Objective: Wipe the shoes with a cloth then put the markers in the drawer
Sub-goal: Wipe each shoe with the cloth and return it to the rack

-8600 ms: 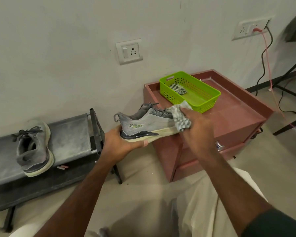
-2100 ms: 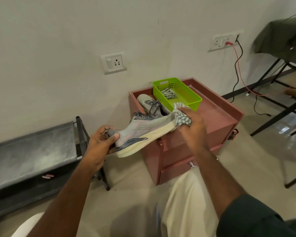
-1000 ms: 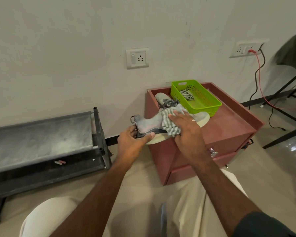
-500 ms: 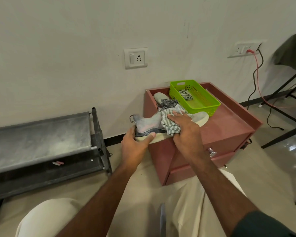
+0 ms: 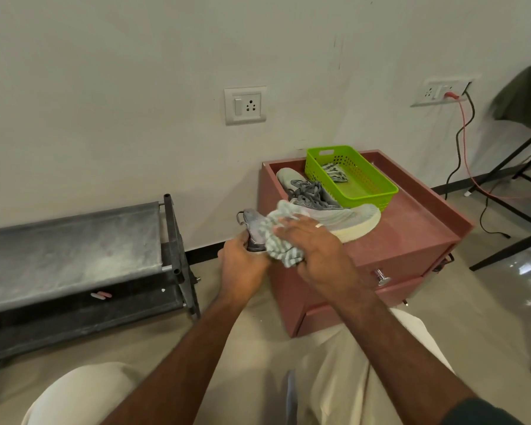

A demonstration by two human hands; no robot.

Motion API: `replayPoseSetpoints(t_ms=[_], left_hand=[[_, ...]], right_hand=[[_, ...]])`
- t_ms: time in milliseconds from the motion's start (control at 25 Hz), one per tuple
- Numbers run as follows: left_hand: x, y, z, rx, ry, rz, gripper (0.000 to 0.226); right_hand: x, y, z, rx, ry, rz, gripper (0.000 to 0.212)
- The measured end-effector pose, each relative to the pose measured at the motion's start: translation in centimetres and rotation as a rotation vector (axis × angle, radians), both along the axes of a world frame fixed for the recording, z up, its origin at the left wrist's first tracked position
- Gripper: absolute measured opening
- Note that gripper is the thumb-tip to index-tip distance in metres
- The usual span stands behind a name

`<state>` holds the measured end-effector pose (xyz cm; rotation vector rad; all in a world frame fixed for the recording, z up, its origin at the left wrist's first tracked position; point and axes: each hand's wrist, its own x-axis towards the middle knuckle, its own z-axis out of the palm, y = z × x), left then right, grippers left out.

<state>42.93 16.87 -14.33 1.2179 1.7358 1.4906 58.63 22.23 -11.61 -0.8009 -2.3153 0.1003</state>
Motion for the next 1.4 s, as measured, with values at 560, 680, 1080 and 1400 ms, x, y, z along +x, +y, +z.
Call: replayPoseSetpoints(t_ms=[560,680,1080,1400], left_hand=[[-0.9,0.7,0.3,-0.017,0.052,-0.038,0.038],[-0.6,0.7,0.8,0.012,0.082,-0.047,0.039],[-0.9,0.5,0.9,0.004,0.133,-0.085,0.046],[-1.4,1.1,0.2,-0.015,0.116,-0.064,0.032]], right_hand=[[0.6,1.3,0.6,0.056,-0.011,-0.196,0.033],[3.6,2.4,1.4,0.022,0.138,-0.439,0.042],[1.8,2.3,0.9,-0.017,-0.142,-0.464,0.020],[-1.1,-1.6,0.8,0.058,0.025,-0.092,0.038]])
